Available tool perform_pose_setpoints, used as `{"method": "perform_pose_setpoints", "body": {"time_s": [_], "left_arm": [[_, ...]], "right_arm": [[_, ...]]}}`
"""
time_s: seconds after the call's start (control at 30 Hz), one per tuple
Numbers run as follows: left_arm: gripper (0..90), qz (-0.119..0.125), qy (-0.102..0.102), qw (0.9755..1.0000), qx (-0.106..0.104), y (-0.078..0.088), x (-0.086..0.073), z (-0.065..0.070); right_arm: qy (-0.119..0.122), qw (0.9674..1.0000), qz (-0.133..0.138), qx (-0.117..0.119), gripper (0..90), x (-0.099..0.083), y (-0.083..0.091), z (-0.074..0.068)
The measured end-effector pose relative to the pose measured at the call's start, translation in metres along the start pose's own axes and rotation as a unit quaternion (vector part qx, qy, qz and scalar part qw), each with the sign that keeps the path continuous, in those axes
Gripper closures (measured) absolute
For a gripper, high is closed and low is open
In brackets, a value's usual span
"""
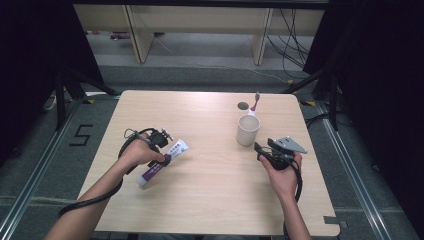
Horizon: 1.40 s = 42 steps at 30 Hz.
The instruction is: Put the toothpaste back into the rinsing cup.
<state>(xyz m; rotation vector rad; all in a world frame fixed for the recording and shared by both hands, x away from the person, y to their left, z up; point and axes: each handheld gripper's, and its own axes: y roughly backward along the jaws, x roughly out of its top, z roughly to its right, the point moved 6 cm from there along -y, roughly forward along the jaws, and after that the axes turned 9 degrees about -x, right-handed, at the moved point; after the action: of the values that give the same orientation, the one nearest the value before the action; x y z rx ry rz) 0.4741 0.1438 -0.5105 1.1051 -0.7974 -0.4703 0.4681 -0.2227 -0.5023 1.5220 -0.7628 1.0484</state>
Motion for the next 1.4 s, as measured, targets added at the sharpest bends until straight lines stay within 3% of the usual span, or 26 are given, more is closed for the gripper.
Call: {"method": "perform_pose_setpoints", "body": {"time_s": [0.1, 0.13, 0.2, 0.37, 0.4, 0.43, 0.47, 0.5, 0.53, 0.57, 0.6, 0.7, 0.73, 0.77, 0.83, 0.9, 0.97, 1.03, 1.07, 1.17, 1.2, 1.27, 1.3, 1.33, 1.37, 1.4], "left_arm": [[73.4, 0.031, -0.005, 0.9995, -0.003, 0.006, 0.001, -0.001], [73.4, 0.052, 0.006, 0.9986, -0.007, 0.006, 0.002, 0.000], [73.4, 0.073, 0.005, 0.9973, -0.003, 0.009, 0.002, -0.001], [73.5, 0.109, -0.007, 0.9940, 0.010, 0.019, 0.001, -0.004], [73.5, 0.119, -0.010, 0.9928, 0.011, 0.021, 0.001, -0.004], [73.5, 0.135, -0.007, 0.9907, 0.012, 0.021, 0.002, -0.004], [73.5, 0.143, -0.007, 0.9896, 0.014, 0.023, 0.002, -0.004], [73.6, 0.154, -0.003, 0.9879, 0.019, 0.023, 0.002, -0.004], [73.5, 0.166, -0.008, 0.9858, 0.022, 0.025, 0.002, -0.004], [73.5, 0.182, -0.007, 0.9829, 0.026, 0.025, 0.003, -0.005], [73.6, 0.189, -0.004, 0.9816, 0.027, 0.025, 0.002, -0.005], [73.6, 0.223, -0.003, 0.9742, 0.033, 0.026, 0.003, -0.006], [73.6, 0.240, -0.005, 0.9700, 0.034, 0.028, 0.004, -0.006], [73.6, 0.247, -0.007, 0.9682, 0.036, 0.028, 0.004, -0.006], [73.6, 0.272, -0.006, 0.9614, 0.041, 0.030, 0.006, -0.005], [73.6, 0.288, -0.005, 0.9567, 0.039, 0.031, 0.006, -0.003], [73.6, 0.321, 0.005, 0.9464, 0.035, 0.031, 0.009, -0.001], [73.6, 0.329, 0.002, 0.9437, 0.037, 0.032, 0.008, -0.001], [73.6, 0.344, 0.003, 0.9382, 0.040, 0.033, 0.009, -0.001], [73.6, 0.364, -0.002, 0.9302, 0.045, 0.035, 0.009, 0.000], [73.6, 0.378, -0.001, 0.9249, 0.046, 0.035, 0.009, 0.000], [73.7, 0.397, -0.001, 0.9170, 0.044, 0.036, 0.010, 0.000], [73.7, 0.402, 0.000, 0.9144, 0.046, 0.037, 0.010, 0.000], [73.6, 0.418, 0.001, 0.9073, 0.045, 0.038, 0.010, 0.001], [73.6, 0.425, -0.001, 0.9039, 0.044, 0.038, 0.010, 0.001], [73.6, 0.428, -0.001, 0.9024, 0.047, 0.039, 0.010, 0.001]], "right_arm": [[-0.001, 1.0000, 0.002, 0.001, 42.9, 0.000, 0.000, 0.000], [-0.001, 1.0000, 0.002, 0.002, 42.9, 0.000, 0.000, 0.000], [-0.004, 1.0000, 0.000, 0.004, 42.9, 0.000, 0.001, -0.001], [0.001, 1.0000, -0.001, 0.000, 42.9, 0.000, 0.001, -0.001], [-0.016, 0.9998, -0.007, -0.004, 42.9, -0.001, 0.002, -0.004], [-0.006, 1.0000, -0.004, -0.001, 42.9, 0.000, 0.001, -0.003], [-0.015, 0.9999, -0.008, -0.002, 42.9, -0.001, 0.002, -0.004], [0.005, 1.0000, 0.001, -0.003, 42.9, 0.000, 0.001, -0.002], [0.010, 0.9999, 0.003, -0.004, 42.9, 0.000, 0.001, -0.001], [-0.011, 0.9999, -0.005, 0.001, 42.9, 0.000, 0.002, -0.005], [0.008, 1.0000, 0.002, 0.000, 42.9, 0.000, 0.001, -0.002], [0.010, 0.9999, 0.001, -0.006, 42.9, 0.000, 0.001, -0.001], [0.007, 1.0000, 0.004, -0.003, 42.9, 0.001, 0.001, -0.002], [-0.006, 1.0000, 0.001, -0.003, 42.9, 0.000, 0.001, -0.003], [-0.004, 1.0000, -0.002, -0.003, 42.9, 0.000, 0.002, -0.003], [-0.010, 0.9999, -0.005, -0.002, 43.0, 0.000, 0.003, -0.003], [-0.010, 0.9999, -0.005, -0.002, 43.0, 0.000, 0.003, -0.003], [0.002, 1.0000, 0.000, -0.005, 42.9, 0.000, 0.002, -0.001], [0.004, 1.0000, 0.002, -0.005, 43.0, 0.000, 0.002, -0.001], [0.006, 0.9999, 0.003, -0.009, 43.0, 0.001, 0.003, 0.000], [0.011, 0.9999, 0.005, -0.009, 42.9, 0.001, 0.003, 0.000], [0.006, 1.0000, 0.002, -0.006, 43.0, 0.000, 0.002, -0.001], [0.001, 1.0000, 0.002, -0.001, 42.9, 0.000, 0.002, -0.002], [0.000, 1.0000, 0.001, -0.001, 43.0, 0.000, 0.002, -0.002], [0.010, 0.9999, 0.004, -0.009, 43.0, 0.001, 0.002, 0.000], [0.009, 0.9999, 0.005, -0.008, 43.0, 0.001, 0.002, 0.000]]}}
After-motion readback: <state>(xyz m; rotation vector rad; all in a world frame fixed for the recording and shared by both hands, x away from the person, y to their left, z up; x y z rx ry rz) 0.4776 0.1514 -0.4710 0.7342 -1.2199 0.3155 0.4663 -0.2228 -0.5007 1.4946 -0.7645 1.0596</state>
